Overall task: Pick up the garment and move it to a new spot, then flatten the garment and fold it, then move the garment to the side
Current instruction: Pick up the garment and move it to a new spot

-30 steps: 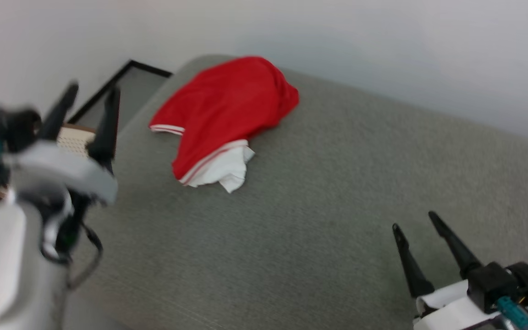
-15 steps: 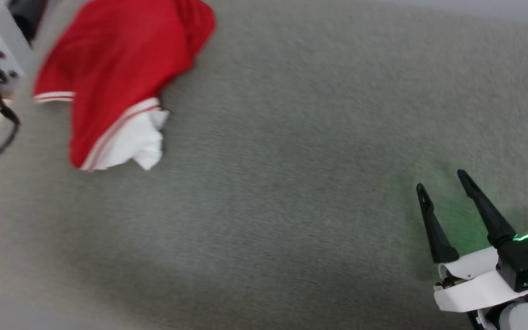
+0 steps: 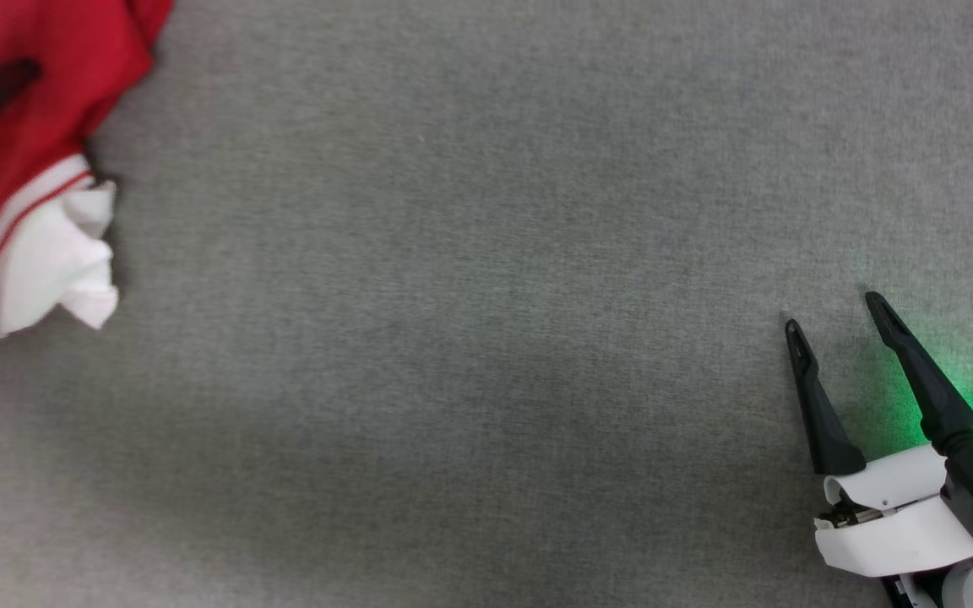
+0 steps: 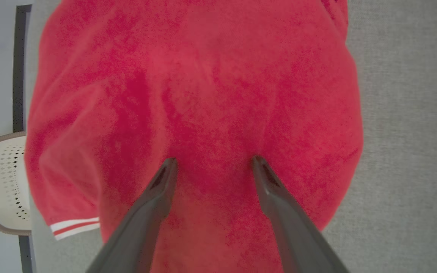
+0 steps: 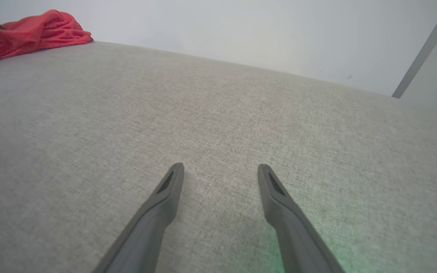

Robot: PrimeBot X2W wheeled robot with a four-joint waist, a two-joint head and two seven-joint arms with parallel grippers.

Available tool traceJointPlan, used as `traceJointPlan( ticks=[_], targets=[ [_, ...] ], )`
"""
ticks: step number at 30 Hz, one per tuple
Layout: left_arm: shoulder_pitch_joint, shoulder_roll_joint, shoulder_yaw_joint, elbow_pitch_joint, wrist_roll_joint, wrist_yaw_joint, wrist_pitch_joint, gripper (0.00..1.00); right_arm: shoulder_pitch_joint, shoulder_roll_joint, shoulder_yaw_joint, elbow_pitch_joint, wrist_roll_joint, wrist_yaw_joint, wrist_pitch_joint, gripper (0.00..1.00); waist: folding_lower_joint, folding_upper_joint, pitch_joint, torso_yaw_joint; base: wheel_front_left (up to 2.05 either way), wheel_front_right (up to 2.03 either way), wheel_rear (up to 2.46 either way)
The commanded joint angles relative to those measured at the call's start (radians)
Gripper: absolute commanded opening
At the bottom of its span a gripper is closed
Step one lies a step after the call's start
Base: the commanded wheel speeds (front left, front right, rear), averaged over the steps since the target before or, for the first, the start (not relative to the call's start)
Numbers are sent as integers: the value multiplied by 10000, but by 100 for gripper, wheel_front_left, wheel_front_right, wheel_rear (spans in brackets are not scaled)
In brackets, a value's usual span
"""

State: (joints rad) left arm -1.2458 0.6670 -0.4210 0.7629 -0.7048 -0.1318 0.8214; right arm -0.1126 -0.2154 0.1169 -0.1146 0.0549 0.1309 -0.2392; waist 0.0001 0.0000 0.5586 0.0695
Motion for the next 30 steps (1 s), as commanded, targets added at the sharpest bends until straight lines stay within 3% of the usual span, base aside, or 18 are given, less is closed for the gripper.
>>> traceJointPlan(
  ticks=[1,8,15,16,17,18,23,30],
  targets=[
    [-109,11,-80,38,-15,21,71,100,20,5,7,-87,58,-3,12,100,-1,0,478,-407,0,0,0],
    [-620,-122,-339,1287,-23,372,1419,100,-90,18,56,-432,170,-3,307,100,-1,0,883,-544,0,0,0],
    [-224,-514,-368,2285,-163,701,1429,100,-238,108,2,-672,254,-8,479,100,-1,0,1247,-636,0,0,0],
    [-114,-598,-321,2368,-237,709,1298,48,-255,131,-1,-662,265,-9,485,100,-1,0,1264,-629,0,0,0],
    [-18,-720,-267,2438,-328,664,1159,15,-252,147,-9,-635,264,-9,476,100,-1,0,1253,-609,0,0,0],
    [18,-791,-233,2477,-343,673,947,0,-230,172,-4,-594,247,-9,467,100,-1,0,1215,-577,0,0,0],
    [-564,-522,-439,2344,171,674,5,0,-189,269,83,-275,317,-9,356,100,-1,0,601,-400,0,0,0],
    [-1803,-545,-658,2041,485,598,-94,0,-200,564,374,384,505,-6,88,100,-1,0,-874,-202,0,0,0]
  ],
)
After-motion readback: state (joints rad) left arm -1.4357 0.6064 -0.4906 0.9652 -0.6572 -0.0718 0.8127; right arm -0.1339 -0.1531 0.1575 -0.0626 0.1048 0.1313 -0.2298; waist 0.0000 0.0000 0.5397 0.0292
